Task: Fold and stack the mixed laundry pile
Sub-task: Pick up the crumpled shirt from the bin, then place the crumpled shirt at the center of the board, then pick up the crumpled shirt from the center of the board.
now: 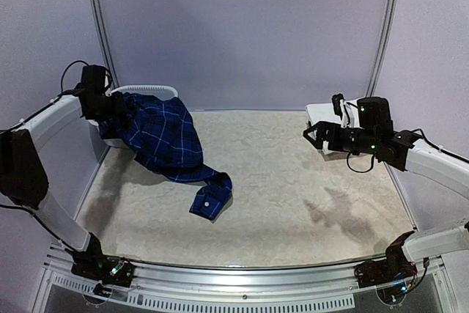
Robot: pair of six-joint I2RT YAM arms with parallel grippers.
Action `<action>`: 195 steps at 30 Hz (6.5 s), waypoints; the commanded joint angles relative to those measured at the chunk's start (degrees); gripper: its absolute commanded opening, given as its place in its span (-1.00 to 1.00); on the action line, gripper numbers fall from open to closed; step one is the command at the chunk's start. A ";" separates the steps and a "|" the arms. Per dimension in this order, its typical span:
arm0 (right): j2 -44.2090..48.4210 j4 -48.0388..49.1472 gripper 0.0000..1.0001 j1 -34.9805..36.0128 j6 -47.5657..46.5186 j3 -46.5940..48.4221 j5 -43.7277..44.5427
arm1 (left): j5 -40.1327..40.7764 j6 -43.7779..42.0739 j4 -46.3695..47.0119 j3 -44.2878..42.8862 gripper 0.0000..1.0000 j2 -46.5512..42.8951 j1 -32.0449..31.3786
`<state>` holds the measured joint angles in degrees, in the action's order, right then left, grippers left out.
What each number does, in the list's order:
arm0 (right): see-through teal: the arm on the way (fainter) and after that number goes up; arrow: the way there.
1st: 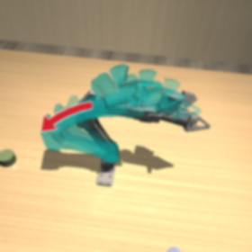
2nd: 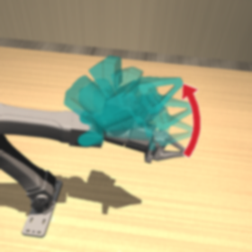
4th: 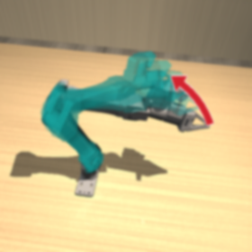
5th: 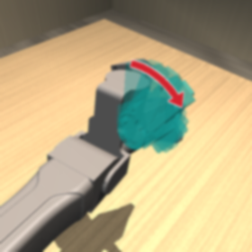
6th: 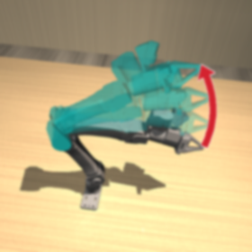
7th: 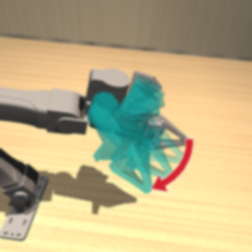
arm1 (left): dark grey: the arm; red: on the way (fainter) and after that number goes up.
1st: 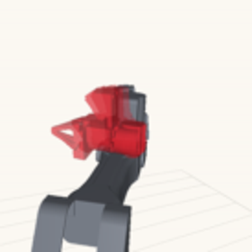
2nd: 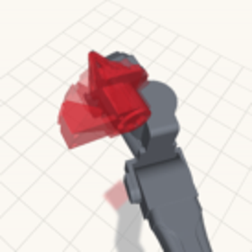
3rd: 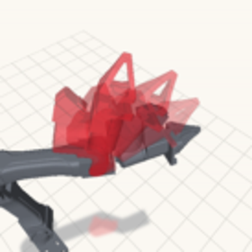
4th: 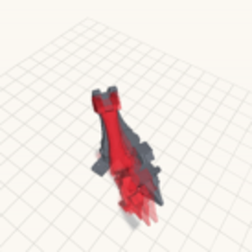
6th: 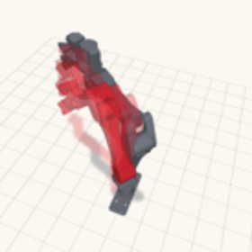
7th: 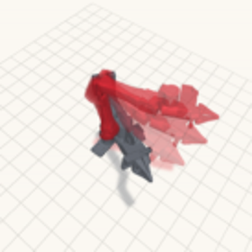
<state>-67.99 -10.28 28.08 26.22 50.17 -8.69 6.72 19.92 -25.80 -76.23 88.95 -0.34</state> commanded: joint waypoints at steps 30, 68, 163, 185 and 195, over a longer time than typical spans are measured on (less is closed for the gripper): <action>19.55 -8.98 0.98 0.31 -0.52 0.04 13.51 | -6.98 -10.77 2.76 -14.96 -1.00 -5.31 -54.81; -5.05 -9.05 0.98 11.15 -8.10 1.94 -8.36 | 9.16 4.45 2.84 18.70 0.97 -9.66 -36.35; -18.61 -7.47 0.35 16.67 -9.28 6.35 -8.14 | 2.17 21.37 33.48 34.16 -1.00 -9.22 -37.26; -27.56 -10.59 0.38 18.52 -20.54 17.58 -9.93 | 8.05 14.16 21.76 25.95 -1.00 -17.08 -39.39; -28.74 -13.41 0.07 23.40 -25.60 18.48 -9.68 | 9.94 12.17 19.42 24.01 -1.00 -16.84 -39.39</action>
<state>-94.83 -20.84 50.00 3.16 68.03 -18.28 14.87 34.04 -4.56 -49.60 71.75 -38.96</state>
